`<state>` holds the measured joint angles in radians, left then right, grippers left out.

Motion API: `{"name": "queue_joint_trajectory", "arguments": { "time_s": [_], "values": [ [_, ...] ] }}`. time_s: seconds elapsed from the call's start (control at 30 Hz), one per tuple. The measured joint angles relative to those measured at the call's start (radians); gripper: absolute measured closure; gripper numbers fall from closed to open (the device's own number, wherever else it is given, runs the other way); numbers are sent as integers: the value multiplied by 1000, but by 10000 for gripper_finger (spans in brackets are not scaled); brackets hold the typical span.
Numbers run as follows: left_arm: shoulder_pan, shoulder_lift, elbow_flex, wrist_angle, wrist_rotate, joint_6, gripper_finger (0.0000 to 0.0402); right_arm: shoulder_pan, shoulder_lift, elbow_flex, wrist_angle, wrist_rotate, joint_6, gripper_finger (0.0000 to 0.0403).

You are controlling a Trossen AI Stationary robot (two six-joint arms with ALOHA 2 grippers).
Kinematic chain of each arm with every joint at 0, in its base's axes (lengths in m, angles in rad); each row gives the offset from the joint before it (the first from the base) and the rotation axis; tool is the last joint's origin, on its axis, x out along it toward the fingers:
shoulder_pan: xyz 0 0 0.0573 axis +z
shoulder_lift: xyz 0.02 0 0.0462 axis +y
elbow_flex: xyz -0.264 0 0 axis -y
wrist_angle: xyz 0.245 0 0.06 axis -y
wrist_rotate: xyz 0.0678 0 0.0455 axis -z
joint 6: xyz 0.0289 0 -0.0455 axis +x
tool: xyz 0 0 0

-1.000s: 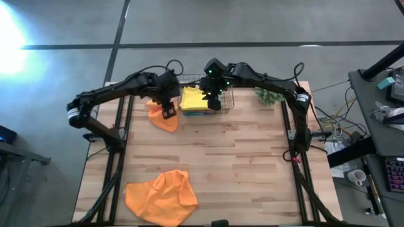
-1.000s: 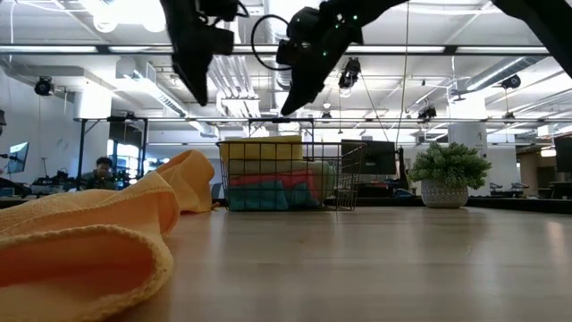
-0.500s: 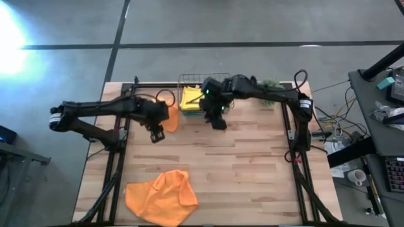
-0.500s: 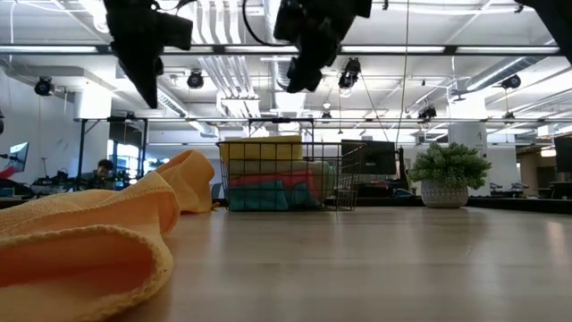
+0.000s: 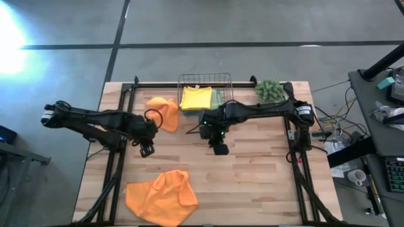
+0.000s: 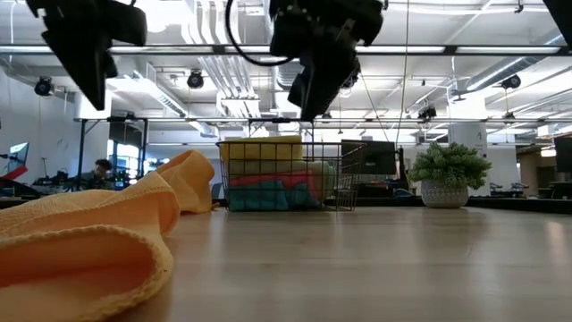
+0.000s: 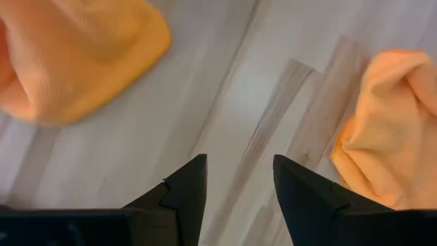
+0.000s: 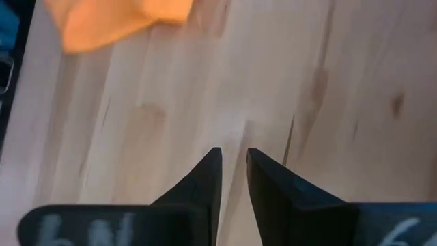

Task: Fold microfiber towels
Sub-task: Fold the bottom orange microfiber cloth

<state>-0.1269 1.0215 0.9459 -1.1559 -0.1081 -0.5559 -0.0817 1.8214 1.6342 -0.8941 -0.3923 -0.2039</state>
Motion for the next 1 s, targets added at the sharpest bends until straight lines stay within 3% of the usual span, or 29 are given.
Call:
{"name": "queue_joint_trajectory", "arguments": {
  "time_s": [0.2, 0.33, 0.53, 0.63, 0.73, 0.87, 1.0],
  "values": [
    [-39, -39, -52, -5, 0, -103, 249, 14, 25, -94, 373, 0, 31, 341],
    [-58, -45, -70, -6, 0, -145, 249, 12, 72, -92, 526, 0, -1, 325],
    [-77, -41, -72, -5, -2, -144, 249, -7, 183, 43, 528, 18, -78, 278],
    [-78, -50, -72, -10, -18, -121, 249, -12, 253, 132, 511, 98, -156, 260],
    [-78, -75, -71, -56, -109, -94, 249, -16, 322, 229, 429, 187, -243, 255],
    [-76, -108, -46, -197, -256, -105, 249, -25, 410, 356, 335, 192, -313, 258],
    [-75, -157, -33, -248, -301, -144, 249, -39, 493, 473, 319, 194, -338, 258]
  ]
}}
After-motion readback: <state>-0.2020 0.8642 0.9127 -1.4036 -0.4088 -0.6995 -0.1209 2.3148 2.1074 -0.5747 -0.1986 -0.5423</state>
